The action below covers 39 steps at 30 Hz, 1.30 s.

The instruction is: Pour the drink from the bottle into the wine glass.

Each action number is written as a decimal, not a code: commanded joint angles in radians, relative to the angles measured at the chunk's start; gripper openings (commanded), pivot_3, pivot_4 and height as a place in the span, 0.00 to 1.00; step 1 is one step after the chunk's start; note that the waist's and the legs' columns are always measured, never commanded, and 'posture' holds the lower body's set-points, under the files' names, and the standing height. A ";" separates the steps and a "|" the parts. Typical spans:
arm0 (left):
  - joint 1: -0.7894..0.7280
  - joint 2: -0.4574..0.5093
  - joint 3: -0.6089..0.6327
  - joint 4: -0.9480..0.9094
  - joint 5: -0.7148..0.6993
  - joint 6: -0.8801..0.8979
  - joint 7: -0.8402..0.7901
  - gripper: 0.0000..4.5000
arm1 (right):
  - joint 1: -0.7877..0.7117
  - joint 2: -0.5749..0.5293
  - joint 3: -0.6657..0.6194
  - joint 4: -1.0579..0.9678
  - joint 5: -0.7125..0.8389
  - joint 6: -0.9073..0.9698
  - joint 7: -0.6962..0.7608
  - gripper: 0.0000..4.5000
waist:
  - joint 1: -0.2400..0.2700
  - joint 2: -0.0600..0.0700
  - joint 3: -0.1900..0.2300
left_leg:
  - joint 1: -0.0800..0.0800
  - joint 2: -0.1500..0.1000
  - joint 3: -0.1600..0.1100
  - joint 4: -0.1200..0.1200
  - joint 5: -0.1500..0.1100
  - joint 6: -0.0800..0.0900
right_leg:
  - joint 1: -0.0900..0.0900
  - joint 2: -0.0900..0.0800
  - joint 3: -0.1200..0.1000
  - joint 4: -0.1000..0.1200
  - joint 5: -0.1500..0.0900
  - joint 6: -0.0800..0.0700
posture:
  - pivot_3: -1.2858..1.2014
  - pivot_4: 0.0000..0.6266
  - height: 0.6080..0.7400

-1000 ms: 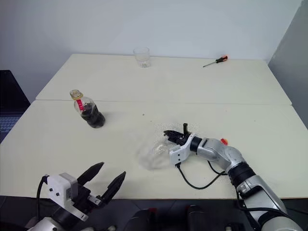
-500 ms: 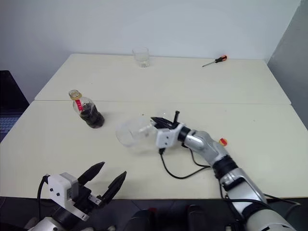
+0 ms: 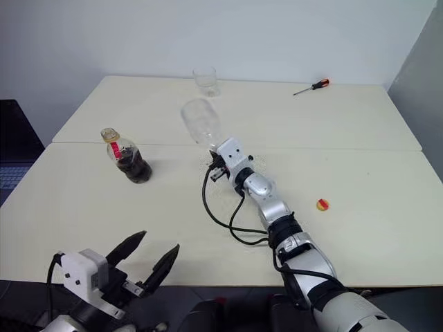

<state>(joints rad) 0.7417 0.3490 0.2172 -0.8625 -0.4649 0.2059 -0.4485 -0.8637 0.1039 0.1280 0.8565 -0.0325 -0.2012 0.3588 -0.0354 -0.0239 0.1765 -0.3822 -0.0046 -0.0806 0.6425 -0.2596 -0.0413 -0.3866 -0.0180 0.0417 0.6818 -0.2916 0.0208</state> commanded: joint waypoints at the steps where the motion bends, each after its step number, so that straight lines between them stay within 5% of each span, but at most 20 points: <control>1: 0.004 0.003 0.042 -0.044 -0.011 -0.024 0.002 1.00 | 0.009 0.001 -0.037 -0.028 0.047 0.032 0.017 0.03 | 0.000 0.000 0.000 | 0.000 0.000 0.000 0.000 0.000 0.000 | 0.000 0.000 0.000 0.000 0.000 0.000 | 0.52 0.24 1.00; 23: -0.032 0.041 0.130 -0.078 -0.081 0.015 0.004 1.00 | 0.096 -0.046 -0.044 0.036 0.041 -0.005 0.047 0.03 | -0.002 0.000 0.000 | 0.000 0.000 0.000 0.000 0.000 0.000 | 0.001 0.000 -0.001 0.000 0.000 0.000 | 0.52 0.24 1.00; 24: -0.032 0.041 0.130 -0.079 -0.081 0.016 0.004 1.00 | 0.096 -0.047 -0.045 0.034 0.042 -0.004 0.048 0.19 | -0.001 0.000 0.000 | 0.000 0.000 0.000 0.000 0.000 0.000 | 0.001 0.000 -0.001 0.000 0.000 0.000 | 0.52 0.24 1.00; 34: -0.029 0.038 0.118 -0.083 -0.077 0.017 0.008 1.00 | 0.212 -0.105 -0.010 -0.148 0.047 0.051 0.138 0.96 | -0.001 0.000 0.000 | 0.000 0.000 0.000 0.000 0.000 0.000 | 0.001 0.001 0.000 0.000 0.000 0.000 | 0.52 0.24 1.00; 39: -0.026 0.032 0.115 -0.078 -0.071 0.011 0.009 1.00 | 0.374 -0.179 0.005 -0.469 0.077 0.198 0.187 0.99 | 0.004 0.000 0.000 | 0.000 -0.001 0.000 0.000 0.000 0.000 | 0.002 0.000 -0.001 -0.001 0.000 0.000 | 0.52 0.24 1.00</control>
<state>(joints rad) 0.7125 0.3854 0.3196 -0.9014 -0.5309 0.2318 -0.4446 -0.5157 -0.0581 0.1337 0.5036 0.0244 -0.0548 0.5240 -0.0310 -0.0235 0.1764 -0.3821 -0.0052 -0.0809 0.6428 -0.2596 -0.0414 -0.3850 -0.0183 0.0413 0.6808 -0.2918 0.0212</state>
